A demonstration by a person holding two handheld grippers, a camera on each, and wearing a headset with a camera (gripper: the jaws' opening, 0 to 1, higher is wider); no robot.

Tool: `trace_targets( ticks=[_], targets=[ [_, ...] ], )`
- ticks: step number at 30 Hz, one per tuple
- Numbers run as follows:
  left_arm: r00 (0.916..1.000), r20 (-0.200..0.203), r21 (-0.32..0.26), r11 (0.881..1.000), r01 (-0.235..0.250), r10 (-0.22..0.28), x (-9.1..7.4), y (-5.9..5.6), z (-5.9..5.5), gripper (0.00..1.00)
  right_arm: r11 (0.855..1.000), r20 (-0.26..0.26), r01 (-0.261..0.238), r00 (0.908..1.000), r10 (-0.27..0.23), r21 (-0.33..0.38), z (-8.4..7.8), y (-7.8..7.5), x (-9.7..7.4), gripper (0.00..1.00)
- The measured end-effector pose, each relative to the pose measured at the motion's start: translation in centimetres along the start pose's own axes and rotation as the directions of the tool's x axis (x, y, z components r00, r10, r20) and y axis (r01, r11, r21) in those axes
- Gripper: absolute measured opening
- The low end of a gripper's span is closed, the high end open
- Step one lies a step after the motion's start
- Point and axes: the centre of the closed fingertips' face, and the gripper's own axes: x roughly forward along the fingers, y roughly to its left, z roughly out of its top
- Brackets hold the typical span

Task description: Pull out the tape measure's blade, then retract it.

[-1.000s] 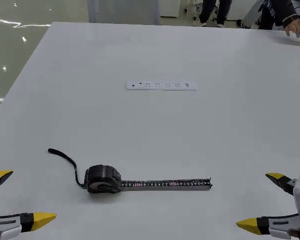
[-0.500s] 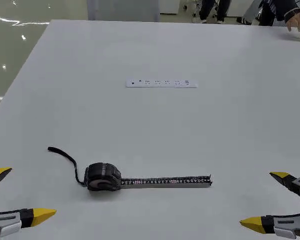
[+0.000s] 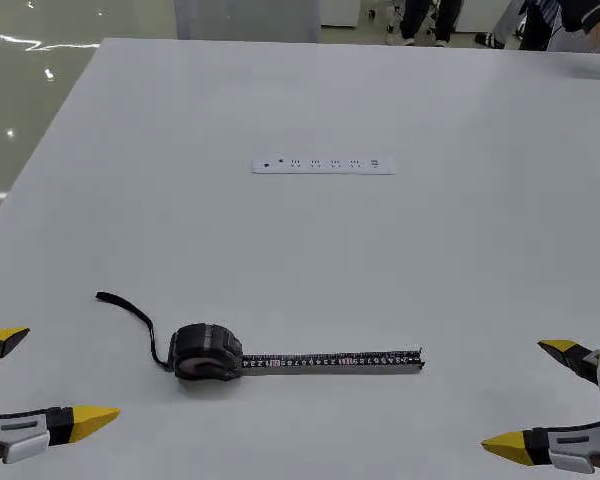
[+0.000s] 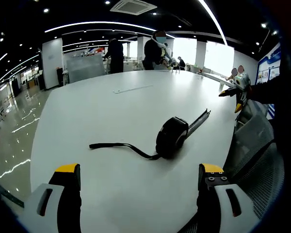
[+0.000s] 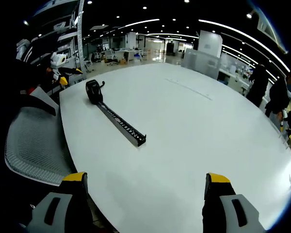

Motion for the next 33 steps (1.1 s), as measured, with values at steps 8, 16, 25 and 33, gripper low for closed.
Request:
trace_targets(
  ticks=[8,16,25,33],
  targets=[
    [1.0000,-0.006,0.012,1.000,-0.005,0.005,0.9,-1.0,1.5,0.99,0.998,-0.020,-0.032,0.9993,0.031,-0.052,1.8,-0.5,0.0,0.99],
    [0.9998,-0.017,0.011,1.000,-0.003,0.004,2.4,-2.3,2.6,0.99,0.990,-0.063,-0.072,0.9959,0.065,-0.122,2.6,-0.7,0.8,0.99],
    [1.0000,-0.007,-0.048,0.999,-0.001,0.000,4.2,-4.1,3.4,0.99,0.979,-0.103,-0.121,0.9891,0.105,-0.162,2.8,-1.1,2.2,0.99],
    [0.9993,-0.027,-0.062,0.998,-0.029,0.027,5.9,-4.5,3.1,0.99,0.967,-0.129,-0.161,0.9821,0.137,-0.198,3.6,-0.9,3.7,0.99]
  ],
)
